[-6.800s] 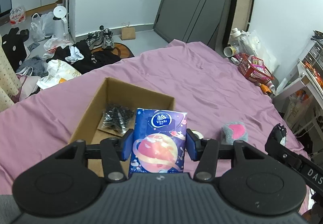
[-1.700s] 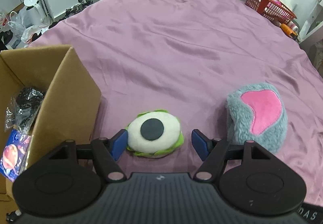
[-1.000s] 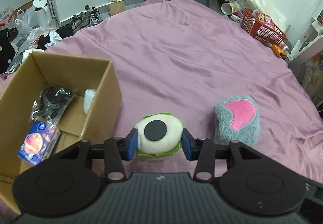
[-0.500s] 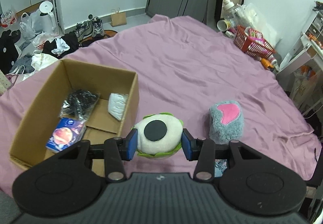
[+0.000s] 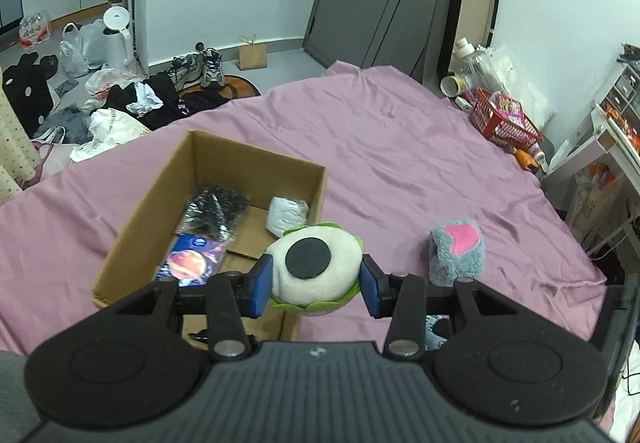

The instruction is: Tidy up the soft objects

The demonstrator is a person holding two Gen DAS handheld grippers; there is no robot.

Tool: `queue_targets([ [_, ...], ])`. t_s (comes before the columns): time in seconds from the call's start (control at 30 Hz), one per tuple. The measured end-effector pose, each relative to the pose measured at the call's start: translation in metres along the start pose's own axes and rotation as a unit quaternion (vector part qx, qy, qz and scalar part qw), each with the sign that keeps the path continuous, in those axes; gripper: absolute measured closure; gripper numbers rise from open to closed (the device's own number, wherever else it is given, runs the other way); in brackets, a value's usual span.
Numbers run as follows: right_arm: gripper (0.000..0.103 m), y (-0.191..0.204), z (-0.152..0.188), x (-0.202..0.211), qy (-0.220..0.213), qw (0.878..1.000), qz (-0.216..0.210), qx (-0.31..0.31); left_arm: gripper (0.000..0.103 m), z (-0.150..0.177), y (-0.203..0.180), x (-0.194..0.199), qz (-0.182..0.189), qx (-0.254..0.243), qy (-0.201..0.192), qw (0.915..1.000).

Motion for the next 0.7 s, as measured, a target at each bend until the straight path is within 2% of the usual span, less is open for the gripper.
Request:
queue_targets([
  [0.13, 0.054, 0.003, 0.005, -0.012, 0.010, 1.000, 0.020, 0.018, 0.059, -0.005, 0.018, 0.004, -0.003, 0.014, -0.003, 0.9999],
  [0.27, 0.053, 0.006, 0.005, -0.021, -0.004, 0.998, 0.050, 0.047, 0.059, -0.008, 0.035, 0.004, -0.008, 0.020, -0.003, 0.9998],
  [0.33, 0.069, 0.006, 0.006, -0.024, -0.008, 0.996, 0.063, 0.057, 0.059, -0.010, 0.044, 0.003, -0.010, 0.023, -0.001, 0.9997],
  [0.37, 0.083, 0.005, 0.007, -0.026, -0.009, 0.995, 0.077, 0.064, 0.059, -0.011, 0.047, 0.004, -0.010, 0.025, 0.000, 0.9996],
  [0.53, 0.098, 0.005, 0.006, -0.019, -0.022, 0.994, 0.076, 0.077, 0.058, -0.012, 0.067, 0.004, -0.013, 0.033, 0.006, 0.9994],
  [0.7, 0.100, 0.021, 0.007, -0.006, -0.033, 0.994, 0.054, 0.089, 0.058, -0.011, 0.084, 0.001, -0.013, 0.039, 0.014, 0.9991],
])
Point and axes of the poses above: each gripper's, at about its wrist camera, not at the fingertips, and x roughly against the way its jaws point, y to its left, z to its underside, the point moved 10 cm from there along -x, roughly the way its jaws point, and after that the axes turned 1 degree about z, right-handed, at the moved point
